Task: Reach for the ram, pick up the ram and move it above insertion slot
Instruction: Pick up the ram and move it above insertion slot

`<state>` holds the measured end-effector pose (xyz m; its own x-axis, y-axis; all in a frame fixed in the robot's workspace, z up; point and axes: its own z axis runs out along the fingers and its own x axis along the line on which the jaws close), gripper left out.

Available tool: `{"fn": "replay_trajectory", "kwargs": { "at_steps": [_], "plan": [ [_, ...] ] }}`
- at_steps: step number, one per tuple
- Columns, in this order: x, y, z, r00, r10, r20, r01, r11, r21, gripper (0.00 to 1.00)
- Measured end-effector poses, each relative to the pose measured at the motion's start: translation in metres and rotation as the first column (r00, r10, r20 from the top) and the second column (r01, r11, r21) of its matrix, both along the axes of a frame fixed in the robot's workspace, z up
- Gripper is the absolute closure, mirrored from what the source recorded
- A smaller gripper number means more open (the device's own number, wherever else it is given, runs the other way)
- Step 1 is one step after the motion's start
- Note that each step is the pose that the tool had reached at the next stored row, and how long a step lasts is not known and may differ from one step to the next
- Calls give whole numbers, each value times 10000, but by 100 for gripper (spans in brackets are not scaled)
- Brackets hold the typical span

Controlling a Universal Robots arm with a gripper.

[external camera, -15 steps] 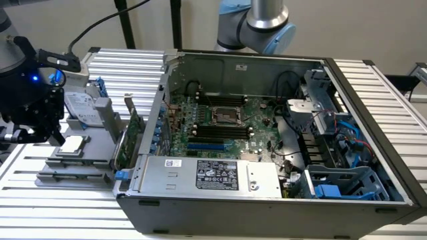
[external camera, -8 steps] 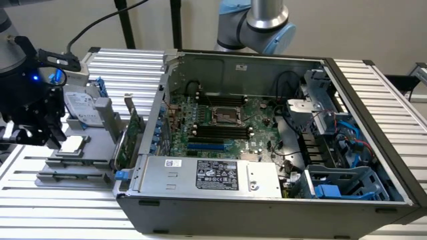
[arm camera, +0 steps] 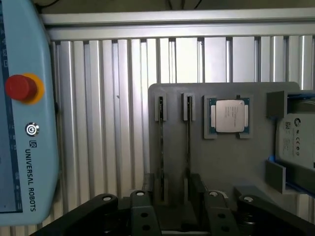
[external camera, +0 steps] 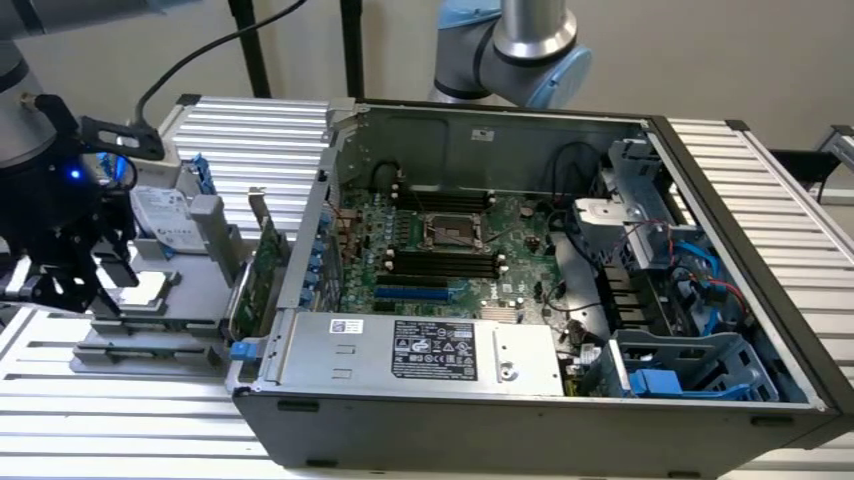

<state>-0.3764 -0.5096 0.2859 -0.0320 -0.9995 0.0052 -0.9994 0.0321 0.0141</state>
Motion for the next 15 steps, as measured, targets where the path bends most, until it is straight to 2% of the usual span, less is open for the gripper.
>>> {"fn": "replay_trajectory", "kwargs": {
  "at_steps": [5,15],
  "plan": [
    [0,-77,-91,9999,104,-1,-104,9999,1,58],
    [2,-103,-273,9989,471,-1,-471,9989,0,58]
  ]
}}
